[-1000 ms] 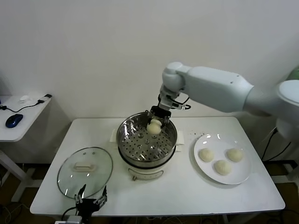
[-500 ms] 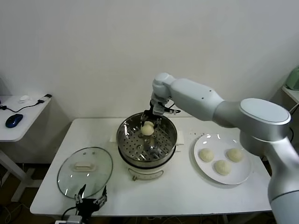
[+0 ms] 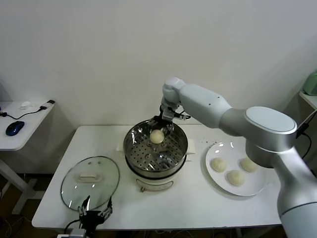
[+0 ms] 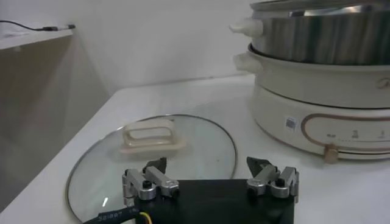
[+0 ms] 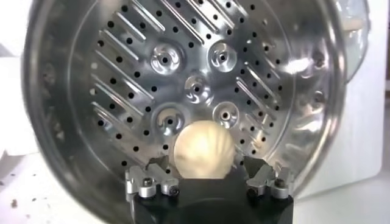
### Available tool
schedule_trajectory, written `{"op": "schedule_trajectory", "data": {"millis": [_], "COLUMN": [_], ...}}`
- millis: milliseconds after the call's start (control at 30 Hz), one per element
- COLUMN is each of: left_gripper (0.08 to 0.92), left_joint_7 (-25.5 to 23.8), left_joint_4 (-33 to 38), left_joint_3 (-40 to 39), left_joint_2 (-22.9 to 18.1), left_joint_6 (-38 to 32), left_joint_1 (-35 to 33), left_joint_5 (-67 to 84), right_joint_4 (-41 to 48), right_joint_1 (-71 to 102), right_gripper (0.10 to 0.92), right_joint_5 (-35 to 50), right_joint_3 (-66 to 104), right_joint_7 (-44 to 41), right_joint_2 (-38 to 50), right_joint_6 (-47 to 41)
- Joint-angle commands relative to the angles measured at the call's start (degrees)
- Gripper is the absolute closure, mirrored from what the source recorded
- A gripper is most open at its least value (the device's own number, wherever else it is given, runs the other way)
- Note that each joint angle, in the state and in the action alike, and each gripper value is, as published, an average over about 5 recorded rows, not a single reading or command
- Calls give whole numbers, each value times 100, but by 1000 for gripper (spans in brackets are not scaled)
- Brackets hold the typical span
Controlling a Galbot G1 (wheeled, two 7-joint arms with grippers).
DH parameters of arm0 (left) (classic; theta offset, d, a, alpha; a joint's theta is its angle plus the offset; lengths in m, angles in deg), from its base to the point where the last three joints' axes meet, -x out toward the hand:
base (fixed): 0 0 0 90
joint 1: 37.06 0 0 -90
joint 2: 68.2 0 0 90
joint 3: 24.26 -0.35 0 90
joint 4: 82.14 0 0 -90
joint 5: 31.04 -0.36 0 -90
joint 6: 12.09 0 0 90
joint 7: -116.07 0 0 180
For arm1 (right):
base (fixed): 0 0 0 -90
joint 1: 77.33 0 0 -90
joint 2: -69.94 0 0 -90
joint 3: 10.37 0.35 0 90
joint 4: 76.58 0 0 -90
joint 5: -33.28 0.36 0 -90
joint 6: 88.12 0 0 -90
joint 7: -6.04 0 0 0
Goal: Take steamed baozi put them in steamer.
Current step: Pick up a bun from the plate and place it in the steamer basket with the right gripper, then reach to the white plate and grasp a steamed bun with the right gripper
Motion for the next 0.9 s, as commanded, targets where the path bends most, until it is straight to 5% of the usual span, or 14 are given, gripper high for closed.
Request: {"op": "schedule_trajectory", "data": {"millis": [33,133,200,633,900], "left_gripper": [177,177,177,177,177], "left_joint_7": [-2,-11,-14,-21,-22], "left_joint_4": [14,30,31,3,39], "left_joint_3": [1,-14,-18,-15,13], "left_joint_2": [-5,-14,-9,-34,-21], "left_joint_6": [5,5,-2,-49,-50], "left_joint_1": [-10,-24,-29,61,60], "left_joint_5": [-4,-15,-16,-7,13], "right_joint_4": [-474,-913,-1156,-3490,-3222], "right_joint_1": [-1190,-1919,-2205,-1853,-163], "right_gripper": [203,203,202,203,202], "right_joint_5": [2443,3887,4124,3836,3126], "right_joint_3": [-992,-1810,-2190,-3559,-2328], "right_joint_7": [-746,-1046,-1070,207,771], "right_joint_2": [446,1169,1781,4200,4254], "right_joint_6": [-633,-1706,-2427,-5295,-5832]}}
